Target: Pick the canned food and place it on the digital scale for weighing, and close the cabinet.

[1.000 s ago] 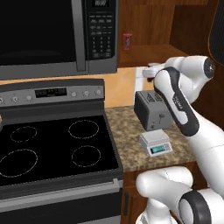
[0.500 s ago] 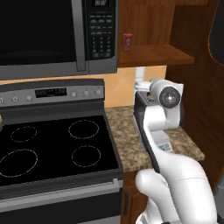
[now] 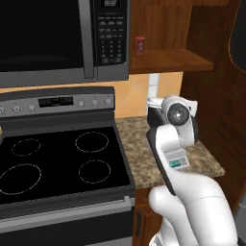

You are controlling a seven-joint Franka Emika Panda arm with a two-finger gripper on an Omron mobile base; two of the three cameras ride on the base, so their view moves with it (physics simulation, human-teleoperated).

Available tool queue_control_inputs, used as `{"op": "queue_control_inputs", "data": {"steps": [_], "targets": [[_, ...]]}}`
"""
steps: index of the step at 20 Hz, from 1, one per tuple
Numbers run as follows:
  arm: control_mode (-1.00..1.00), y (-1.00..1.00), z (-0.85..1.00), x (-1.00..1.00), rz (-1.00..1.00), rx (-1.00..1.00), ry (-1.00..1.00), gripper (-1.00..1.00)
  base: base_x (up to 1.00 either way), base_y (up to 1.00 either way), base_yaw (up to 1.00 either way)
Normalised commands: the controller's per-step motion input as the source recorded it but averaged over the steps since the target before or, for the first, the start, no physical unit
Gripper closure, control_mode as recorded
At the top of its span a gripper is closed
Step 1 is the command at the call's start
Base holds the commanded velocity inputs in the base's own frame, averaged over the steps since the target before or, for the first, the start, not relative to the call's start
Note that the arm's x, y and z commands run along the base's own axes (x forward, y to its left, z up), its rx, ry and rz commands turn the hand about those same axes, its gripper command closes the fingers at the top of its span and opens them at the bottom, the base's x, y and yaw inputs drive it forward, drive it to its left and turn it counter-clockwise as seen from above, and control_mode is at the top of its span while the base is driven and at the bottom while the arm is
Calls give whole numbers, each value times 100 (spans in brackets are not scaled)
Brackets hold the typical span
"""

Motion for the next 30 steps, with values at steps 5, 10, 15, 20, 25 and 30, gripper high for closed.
{"op": "queue_control_inputs", "data": {"steps": [5,10,15,20,25,30], "targets": [[-100,-35,-38,0,0,0,6,100,0,0,0],[-100,-18,-37,-1,3,0,3,100,0,0,0],[-100,-2,-25,2,1,0,20,100,0,0,0],[-100,-17,-23,1,0,0,40,100,0,0,0],[-100,-4,-55,2,8,0,11,100,0,0,0],[-100,-1,-61,1,12,0,0,100,0,0,0]]}}
